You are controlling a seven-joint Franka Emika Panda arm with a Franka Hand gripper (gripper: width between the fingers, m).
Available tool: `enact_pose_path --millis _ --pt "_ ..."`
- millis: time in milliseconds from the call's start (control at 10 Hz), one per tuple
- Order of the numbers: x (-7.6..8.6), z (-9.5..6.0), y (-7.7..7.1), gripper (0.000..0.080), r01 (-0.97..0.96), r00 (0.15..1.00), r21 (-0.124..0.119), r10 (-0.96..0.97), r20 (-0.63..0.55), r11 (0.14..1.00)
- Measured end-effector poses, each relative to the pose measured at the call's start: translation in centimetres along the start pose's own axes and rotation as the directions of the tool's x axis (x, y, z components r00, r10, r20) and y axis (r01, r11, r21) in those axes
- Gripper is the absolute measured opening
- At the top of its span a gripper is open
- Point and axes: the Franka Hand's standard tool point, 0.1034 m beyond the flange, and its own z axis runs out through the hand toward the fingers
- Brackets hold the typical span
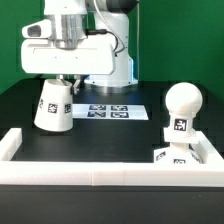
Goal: Assemble lamp
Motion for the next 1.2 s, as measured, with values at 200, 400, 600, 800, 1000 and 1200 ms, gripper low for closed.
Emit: enact_pose_path --millis 200,400,600,800,1000,1200 --pt "0.7 -3.0 -5.0 0.0044 -0.076 0.997 0.042 0.075 0.023 0.996" --pt "2.8 -7.4 -9.0 0.0044 -0.149 0.989 0.078 0.148 0.021 0.986" --pt "4.7 -9.7 -10.5 0.0044 -0.191 0.981 0.094 0.192 0.002 0.977" --pt "4.5 -9.3 -10.4 0.0044 -0.193 0.981 0.090 0.193 0.008 0.977" --pt "4.5 -9.2 -10.4 0.0044 -0.193 0.981 0.090 0.193 0.009 0.977" --pt "5.5 -10.2 -13.0 0.0044 -0.196 0.981 0.129 0.196 0.008 0.972"
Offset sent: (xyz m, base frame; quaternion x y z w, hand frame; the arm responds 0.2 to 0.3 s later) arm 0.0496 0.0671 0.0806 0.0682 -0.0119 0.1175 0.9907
